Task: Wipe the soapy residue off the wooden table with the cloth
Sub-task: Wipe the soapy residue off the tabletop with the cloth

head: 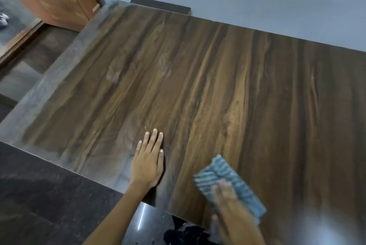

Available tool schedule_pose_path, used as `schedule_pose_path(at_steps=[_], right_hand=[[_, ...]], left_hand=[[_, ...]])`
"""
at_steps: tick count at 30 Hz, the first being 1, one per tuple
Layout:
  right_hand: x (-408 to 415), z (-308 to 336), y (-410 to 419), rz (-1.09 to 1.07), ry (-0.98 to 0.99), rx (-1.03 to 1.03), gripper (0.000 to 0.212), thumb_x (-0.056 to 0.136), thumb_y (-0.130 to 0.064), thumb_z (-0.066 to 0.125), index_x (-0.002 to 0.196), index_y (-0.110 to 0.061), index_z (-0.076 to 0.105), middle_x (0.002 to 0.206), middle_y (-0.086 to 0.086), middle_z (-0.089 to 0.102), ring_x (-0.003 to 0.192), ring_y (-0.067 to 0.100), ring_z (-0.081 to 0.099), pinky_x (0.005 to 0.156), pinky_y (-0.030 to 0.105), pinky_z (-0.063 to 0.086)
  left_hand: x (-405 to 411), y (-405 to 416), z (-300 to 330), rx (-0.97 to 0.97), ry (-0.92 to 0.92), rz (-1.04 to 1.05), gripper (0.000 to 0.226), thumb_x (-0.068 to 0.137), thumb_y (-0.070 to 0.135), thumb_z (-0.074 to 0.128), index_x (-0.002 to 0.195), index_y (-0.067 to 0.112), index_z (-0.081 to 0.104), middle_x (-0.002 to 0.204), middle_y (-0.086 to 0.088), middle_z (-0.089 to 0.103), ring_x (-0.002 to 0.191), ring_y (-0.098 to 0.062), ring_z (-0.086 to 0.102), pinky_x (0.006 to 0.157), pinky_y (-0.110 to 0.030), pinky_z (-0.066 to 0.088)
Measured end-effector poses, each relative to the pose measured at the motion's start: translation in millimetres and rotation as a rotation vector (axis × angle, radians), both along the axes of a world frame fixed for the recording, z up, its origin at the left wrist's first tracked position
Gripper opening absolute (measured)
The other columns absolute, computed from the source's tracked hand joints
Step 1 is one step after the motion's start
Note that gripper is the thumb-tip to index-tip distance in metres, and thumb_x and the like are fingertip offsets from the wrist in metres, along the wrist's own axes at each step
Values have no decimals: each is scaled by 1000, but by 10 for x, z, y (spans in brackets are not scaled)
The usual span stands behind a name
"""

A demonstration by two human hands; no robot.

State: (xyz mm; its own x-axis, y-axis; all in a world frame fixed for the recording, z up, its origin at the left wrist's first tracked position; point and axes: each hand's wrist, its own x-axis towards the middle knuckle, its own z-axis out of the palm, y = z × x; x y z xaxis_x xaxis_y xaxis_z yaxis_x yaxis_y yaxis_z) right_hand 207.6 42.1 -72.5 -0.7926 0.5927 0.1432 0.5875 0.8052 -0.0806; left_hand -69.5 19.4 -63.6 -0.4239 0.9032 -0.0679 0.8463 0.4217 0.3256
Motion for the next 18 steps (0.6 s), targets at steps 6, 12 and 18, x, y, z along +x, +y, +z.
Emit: schedule_pose_path(at_steps=[6, 12, 18], right_hand=[[-393, 256, 1356, -658, 36, -218, 62, 92, -41, 25, 143, -7, 35, 146, 17, 38, 131, 46, 34, 99, 66, 31], [-2540, 213, 1146, -225, 76, -171, 55, 82, -29, 34, 128, -7, 56, 131, 9, 57, 123, 35, 50, 100, 54, 38], [-2632, -53, -178, 528, -35, -73, 49, 94, -39, 43, 141, -25, 40, 147, -6, 39, 142, 19, 22, 116, 47, -7]], left_hand=[[-202, 239, 39, 28, -37, -41, 58, 93, 39, 13, 145, 17, 24, 152, 6, 12, 141, -12, 4, 115, -31, 4], [-902, 443, 216, 254, -193, 303, 54, 94, 28, 25, 141, 4, 35, 149, -11, 31, 141, -26, 20, 114, -38, 9], [-1583, 479, 311, 313, -222, 308, 43, 101, 18, 31, 141, 4, 34, 149, -10, 33, 141, -20, 20, 114, -31, 8]])
